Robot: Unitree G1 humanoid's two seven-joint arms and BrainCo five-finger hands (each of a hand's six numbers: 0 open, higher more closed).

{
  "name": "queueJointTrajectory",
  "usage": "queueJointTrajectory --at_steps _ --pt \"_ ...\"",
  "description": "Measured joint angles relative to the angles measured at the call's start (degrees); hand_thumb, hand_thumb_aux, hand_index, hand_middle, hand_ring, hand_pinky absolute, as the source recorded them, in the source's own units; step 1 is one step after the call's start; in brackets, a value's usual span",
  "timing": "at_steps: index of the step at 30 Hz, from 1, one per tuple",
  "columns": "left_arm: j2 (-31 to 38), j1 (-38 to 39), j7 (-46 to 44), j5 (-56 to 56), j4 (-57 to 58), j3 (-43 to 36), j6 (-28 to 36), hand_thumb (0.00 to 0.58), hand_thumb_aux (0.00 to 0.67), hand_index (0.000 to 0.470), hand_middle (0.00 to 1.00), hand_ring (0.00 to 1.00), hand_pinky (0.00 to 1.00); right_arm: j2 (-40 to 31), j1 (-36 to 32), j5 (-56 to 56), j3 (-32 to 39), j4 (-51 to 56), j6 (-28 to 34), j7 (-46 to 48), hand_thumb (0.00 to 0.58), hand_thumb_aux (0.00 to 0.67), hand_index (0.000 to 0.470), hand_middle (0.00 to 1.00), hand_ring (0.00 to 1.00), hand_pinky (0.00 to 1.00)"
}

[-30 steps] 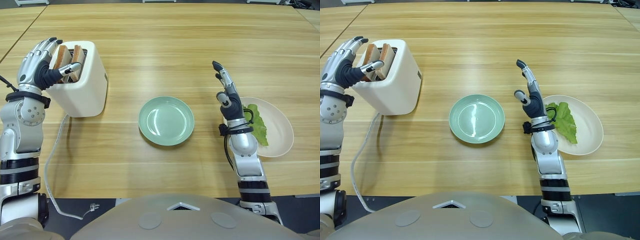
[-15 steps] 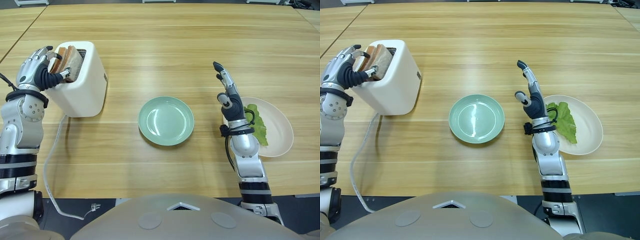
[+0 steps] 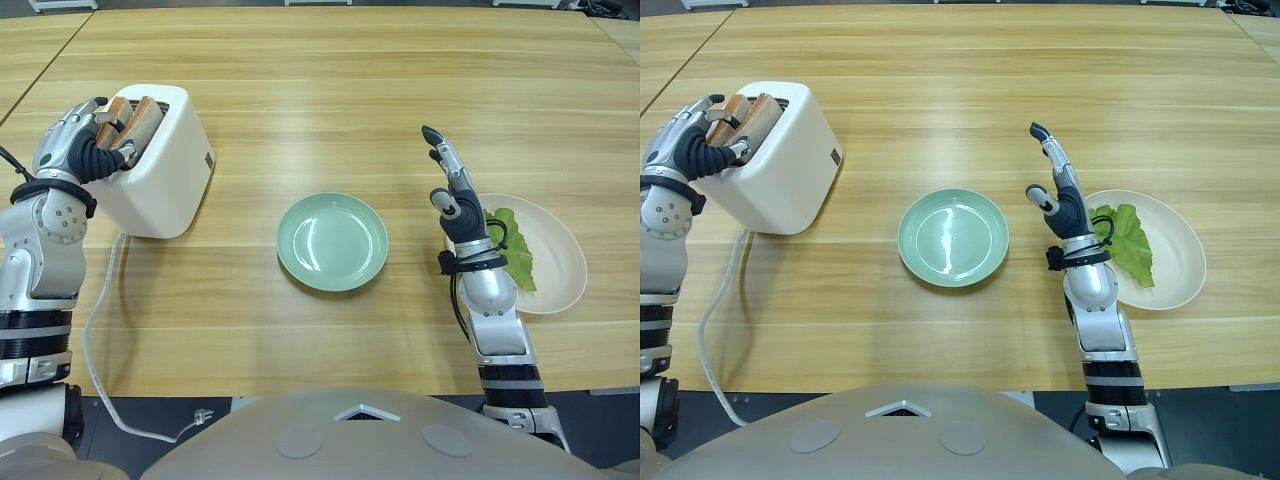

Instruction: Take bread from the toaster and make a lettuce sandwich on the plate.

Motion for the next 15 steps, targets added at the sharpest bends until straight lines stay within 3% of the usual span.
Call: queueJointTrajectory --at_steps 1,2,9,15 --pt "0.0 0.1 -0.5 0.0 0.0 -0.6 0.2 0.570 0.583 0.409 0.00 0.00 0.00 0.0 0.0 0.0 0.0 0.0 0.0 0.0 0.000 0.000 0.000 0.00 0.00 0.00" --pt "0.0 0.2 -0.7 0.0 0.2 -0.7 0.4 0.580 0.670 0.470 0.00 0.00 0.00 0.0 0.0 -0.1 0.0 0.0 0.0 0.0 0.000 0.000 0.000 0.00 0.00 0.00" --pt "-0.6 0.2 1.5 -2.1 0.5 -0.3 -0.3 0.580 0.670 0.470 0.00 0.00 0.00 0.0 0.0 -0.3 0.1 -0.1 0.0 0.0 0.000 0.000 0.000 0.00 0.00 0.00" --pt "-3.0 -2.3 8.3 -8.5 -7.8 7.6 -4.8 0.580 0.670 0.470 0.00 0.00 0.00 0.0 -0.4 -0.5 0.4 0.0 0.0 0.0 0.000 0.000 0.000 0.00 0.00 0.00"
